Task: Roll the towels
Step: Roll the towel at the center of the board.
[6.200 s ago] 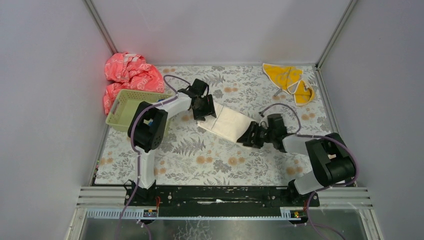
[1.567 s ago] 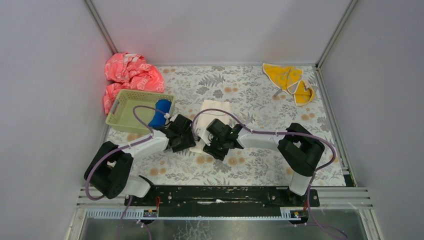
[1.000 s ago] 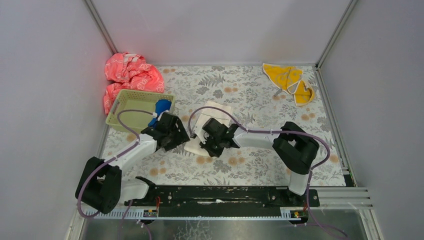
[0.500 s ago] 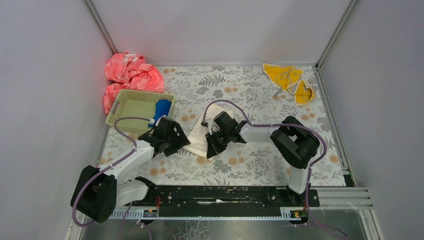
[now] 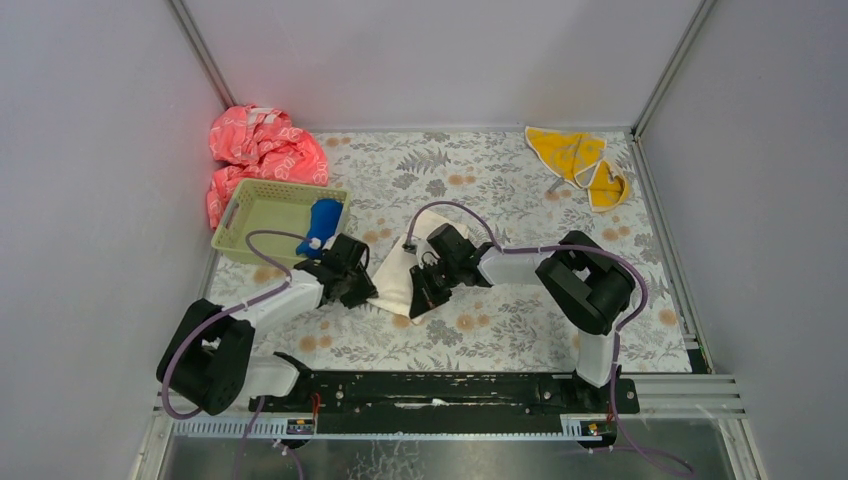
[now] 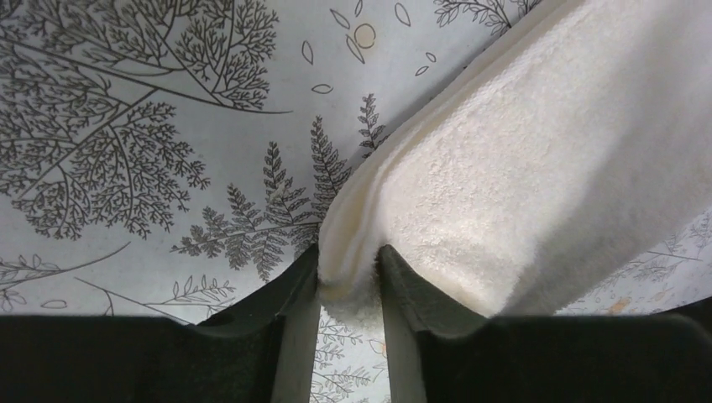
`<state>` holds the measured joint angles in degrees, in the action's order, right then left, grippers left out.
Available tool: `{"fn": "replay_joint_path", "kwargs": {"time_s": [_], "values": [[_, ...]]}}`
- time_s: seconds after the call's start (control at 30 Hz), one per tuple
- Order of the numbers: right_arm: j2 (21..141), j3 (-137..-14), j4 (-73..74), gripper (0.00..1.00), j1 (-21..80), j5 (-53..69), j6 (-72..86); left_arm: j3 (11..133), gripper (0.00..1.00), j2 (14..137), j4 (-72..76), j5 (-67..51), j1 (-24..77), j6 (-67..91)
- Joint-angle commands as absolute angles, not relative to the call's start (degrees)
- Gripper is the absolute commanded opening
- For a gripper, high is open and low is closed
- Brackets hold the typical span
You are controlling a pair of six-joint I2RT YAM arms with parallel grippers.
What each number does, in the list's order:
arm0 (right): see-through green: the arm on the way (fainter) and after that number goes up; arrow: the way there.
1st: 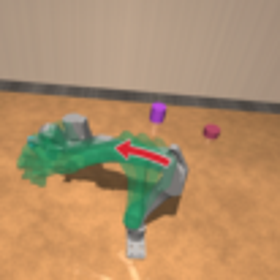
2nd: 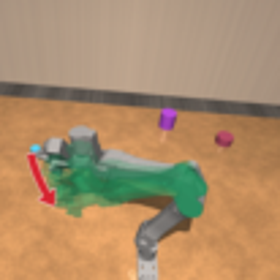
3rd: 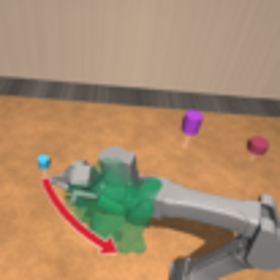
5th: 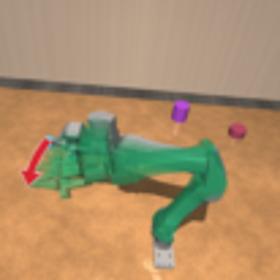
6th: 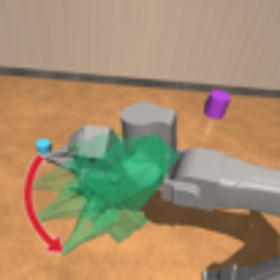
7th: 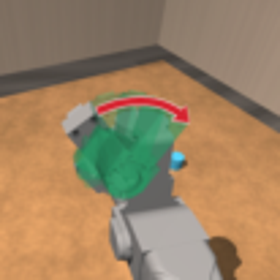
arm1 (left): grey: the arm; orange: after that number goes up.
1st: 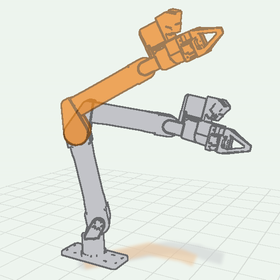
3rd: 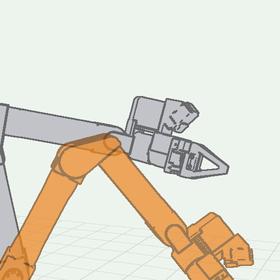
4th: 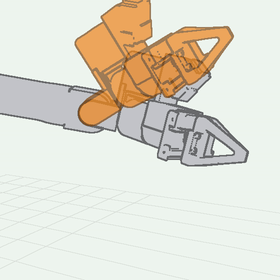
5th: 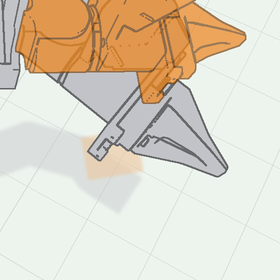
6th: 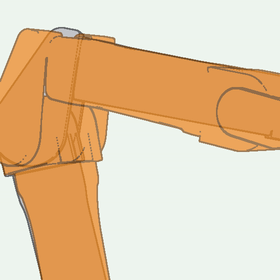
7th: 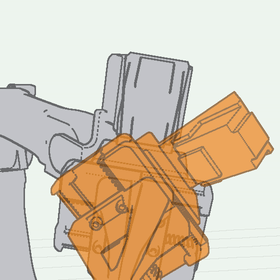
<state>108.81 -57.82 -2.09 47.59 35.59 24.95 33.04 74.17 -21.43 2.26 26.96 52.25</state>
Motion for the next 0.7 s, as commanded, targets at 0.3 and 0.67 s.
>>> {"fn": "replay_joint_path", "kwargs": {"time_s": [0.3,0.67], "values": [[100.63,-59.03,0.9,0.39,53.29,20.47,6.86,36.73,0.0,77.14,-19.08,3.15,27.16,52.79],[100.57,-56.39,-4.4,0.45,60.33,10.59,-1.64,37.22,0.0,76.11,-20.7,3.02,27.16,53.45]]}}
